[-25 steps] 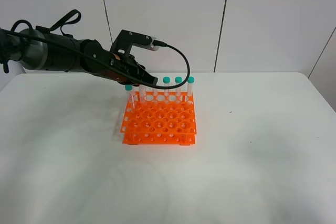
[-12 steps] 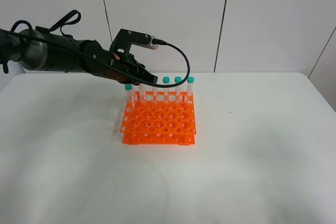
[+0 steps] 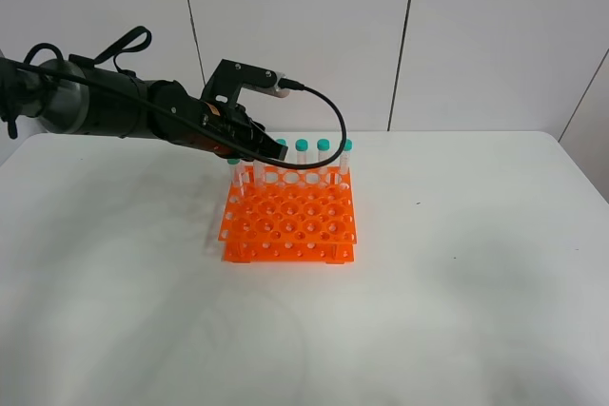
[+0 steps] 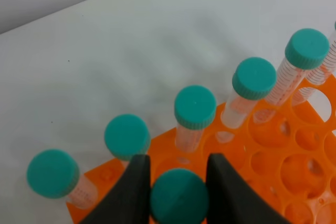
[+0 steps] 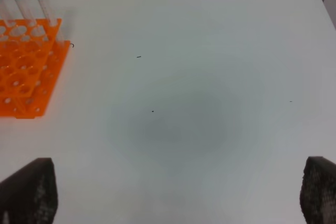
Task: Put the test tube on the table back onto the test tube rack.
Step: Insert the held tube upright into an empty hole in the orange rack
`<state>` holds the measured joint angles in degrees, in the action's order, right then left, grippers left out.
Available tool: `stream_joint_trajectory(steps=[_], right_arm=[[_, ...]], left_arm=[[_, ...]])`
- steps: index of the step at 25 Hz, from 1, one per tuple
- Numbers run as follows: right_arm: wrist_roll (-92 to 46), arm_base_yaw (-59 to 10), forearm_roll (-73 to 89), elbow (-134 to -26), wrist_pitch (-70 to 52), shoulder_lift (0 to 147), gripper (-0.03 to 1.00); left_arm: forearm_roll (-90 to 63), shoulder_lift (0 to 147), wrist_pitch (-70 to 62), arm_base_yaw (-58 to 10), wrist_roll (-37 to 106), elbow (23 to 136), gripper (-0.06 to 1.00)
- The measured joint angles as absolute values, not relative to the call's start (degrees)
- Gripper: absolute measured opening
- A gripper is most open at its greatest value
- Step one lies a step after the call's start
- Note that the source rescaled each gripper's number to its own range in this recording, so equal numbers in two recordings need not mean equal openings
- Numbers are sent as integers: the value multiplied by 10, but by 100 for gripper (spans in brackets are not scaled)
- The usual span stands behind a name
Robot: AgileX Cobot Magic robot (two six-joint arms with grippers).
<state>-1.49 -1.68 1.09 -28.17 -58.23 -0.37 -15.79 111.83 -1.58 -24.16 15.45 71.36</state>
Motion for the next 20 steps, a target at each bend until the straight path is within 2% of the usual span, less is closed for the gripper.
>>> stream_joint_trajectory(steps=[20], right_arm=[[-15,-17,11,-282,-583,-4,100]], left_arm=[[-158,1118,-5,-242,154,701,0]])
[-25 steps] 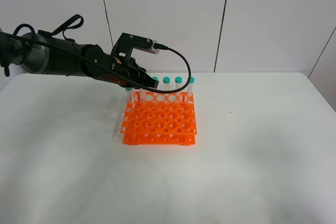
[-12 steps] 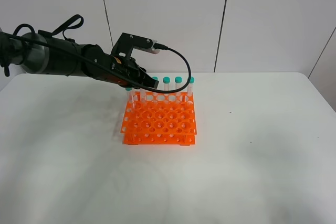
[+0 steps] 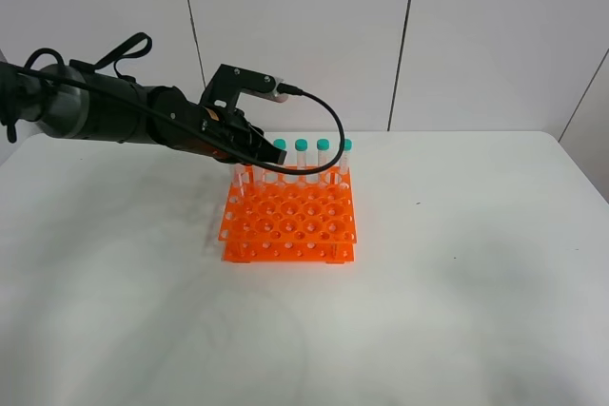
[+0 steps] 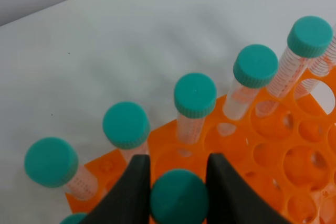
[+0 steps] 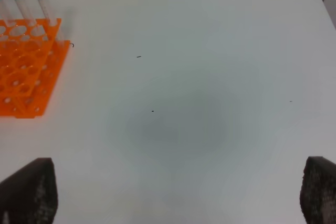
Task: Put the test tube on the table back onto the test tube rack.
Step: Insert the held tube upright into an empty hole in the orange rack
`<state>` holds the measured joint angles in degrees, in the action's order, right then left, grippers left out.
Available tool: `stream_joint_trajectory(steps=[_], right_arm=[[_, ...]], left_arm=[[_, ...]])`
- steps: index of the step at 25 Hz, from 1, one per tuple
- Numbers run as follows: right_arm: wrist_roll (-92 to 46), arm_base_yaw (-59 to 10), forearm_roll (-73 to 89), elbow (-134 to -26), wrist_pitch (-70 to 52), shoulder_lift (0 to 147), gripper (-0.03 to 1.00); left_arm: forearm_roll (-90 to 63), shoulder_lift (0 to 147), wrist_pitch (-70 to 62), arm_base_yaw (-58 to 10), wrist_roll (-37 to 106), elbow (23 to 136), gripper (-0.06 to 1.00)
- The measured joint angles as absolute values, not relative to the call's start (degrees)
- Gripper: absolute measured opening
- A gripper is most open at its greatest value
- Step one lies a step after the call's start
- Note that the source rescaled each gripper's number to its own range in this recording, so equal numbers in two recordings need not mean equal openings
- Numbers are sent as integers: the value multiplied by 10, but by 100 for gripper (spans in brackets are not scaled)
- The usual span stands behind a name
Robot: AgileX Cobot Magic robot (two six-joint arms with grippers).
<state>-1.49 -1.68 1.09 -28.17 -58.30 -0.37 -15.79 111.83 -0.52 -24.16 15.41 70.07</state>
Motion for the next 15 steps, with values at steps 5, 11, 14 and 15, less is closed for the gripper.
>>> stream_joint_trajectory(steps=[5,11,14,15], right_arm=[[-15,-17,11,-282,-583,-4,100],[-15,-17,11,-282,-583,-4,100],[-15,-17,11,-282,-582,-4,100],[-15,-17,11,-282,-582,-4,100]], left_arm=[[-158,1118,-5,-242,154,701,0],[-155,1118,0,-242,154,701,0],[-155,1118,0,-242,154,701,0],[-155,1118,0,-242,154,701,0]])
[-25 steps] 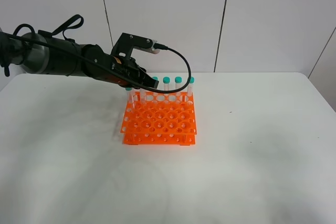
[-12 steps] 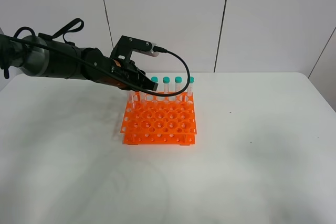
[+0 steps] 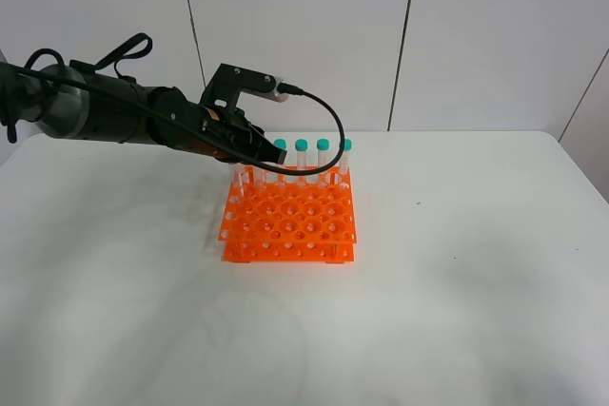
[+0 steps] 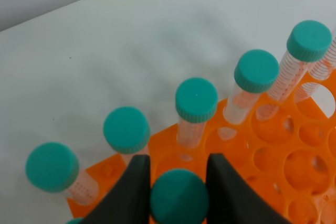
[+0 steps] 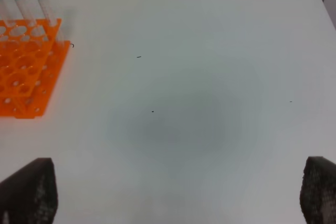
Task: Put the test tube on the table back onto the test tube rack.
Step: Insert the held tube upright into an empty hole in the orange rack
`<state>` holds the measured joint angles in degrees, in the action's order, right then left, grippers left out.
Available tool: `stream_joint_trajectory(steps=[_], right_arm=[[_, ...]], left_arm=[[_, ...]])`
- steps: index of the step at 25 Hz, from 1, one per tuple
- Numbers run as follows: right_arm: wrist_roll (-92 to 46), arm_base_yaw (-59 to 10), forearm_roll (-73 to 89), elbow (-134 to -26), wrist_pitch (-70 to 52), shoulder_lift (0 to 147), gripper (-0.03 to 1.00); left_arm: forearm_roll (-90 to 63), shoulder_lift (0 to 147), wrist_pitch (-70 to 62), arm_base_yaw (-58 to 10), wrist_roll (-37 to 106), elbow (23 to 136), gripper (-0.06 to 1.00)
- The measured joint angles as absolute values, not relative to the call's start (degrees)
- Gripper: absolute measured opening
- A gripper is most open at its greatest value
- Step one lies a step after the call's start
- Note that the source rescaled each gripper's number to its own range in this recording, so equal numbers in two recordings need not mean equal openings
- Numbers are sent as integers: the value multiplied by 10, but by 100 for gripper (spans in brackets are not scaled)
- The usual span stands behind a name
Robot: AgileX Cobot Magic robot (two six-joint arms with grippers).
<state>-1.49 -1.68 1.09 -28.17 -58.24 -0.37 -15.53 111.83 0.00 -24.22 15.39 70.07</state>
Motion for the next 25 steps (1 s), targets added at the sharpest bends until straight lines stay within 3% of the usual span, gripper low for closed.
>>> stream_joint_trajectory(steps=[25], right_arm=[[-15,-17,11,-282,-583,-4,100]], left_arm=[[-142,1139,7,-247,153,700,0]])
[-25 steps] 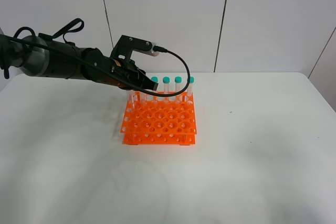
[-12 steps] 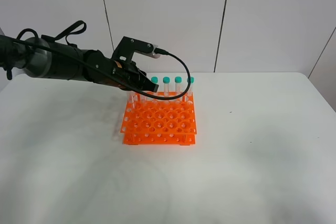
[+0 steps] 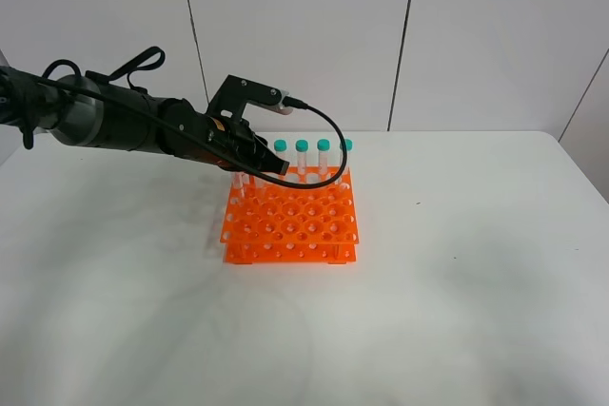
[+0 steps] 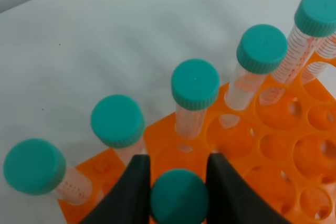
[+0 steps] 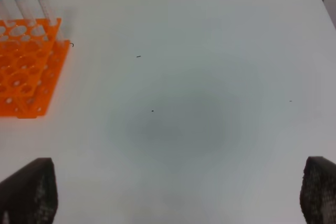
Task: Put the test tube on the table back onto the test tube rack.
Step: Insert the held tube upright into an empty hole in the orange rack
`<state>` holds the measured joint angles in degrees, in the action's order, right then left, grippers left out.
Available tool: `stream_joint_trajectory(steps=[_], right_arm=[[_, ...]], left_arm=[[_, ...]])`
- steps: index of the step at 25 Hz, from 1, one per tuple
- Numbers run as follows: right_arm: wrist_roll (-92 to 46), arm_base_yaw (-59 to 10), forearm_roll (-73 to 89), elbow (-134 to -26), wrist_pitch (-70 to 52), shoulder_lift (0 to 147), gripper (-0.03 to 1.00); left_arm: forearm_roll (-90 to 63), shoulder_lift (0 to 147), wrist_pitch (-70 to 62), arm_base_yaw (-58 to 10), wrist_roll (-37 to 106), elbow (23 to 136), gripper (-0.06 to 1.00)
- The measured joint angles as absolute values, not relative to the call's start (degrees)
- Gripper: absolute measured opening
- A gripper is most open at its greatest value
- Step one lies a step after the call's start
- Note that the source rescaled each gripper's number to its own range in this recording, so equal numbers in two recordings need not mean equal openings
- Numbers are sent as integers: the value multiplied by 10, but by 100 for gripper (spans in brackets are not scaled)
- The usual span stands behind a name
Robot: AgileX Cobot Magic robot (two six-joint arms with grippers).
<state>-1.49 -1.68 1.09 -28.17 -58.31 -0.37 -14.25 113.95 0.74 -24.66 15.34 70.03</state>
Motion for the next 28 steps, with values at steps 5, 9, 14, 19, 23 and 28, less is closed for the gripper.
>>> stream_joint_trajectory(steps=[5,9,14,19,23,28], right_arm=[[-15,-17,11,-282,-583,-4,100],[-15,-17,11,-282,-583,-4,100],[-15,-17,11,-282,-583,-4,100],[-15,-17,11,-282,-583,-4,100],[-15,-17,11,-282,-583,-4,100],[-15,-17,11,-282,-583,-4,100]], left_arm=[[-142,1139,0,-247,153,700,0],[-142,1139,0,-249,147,700,0],[-142,1139,0,-249,145,700,0],[-142,1139,0,-249,145,700,0],[-142,1139,0,-255,145,700,0],[-144,1145,3,-258,145,700,0]])
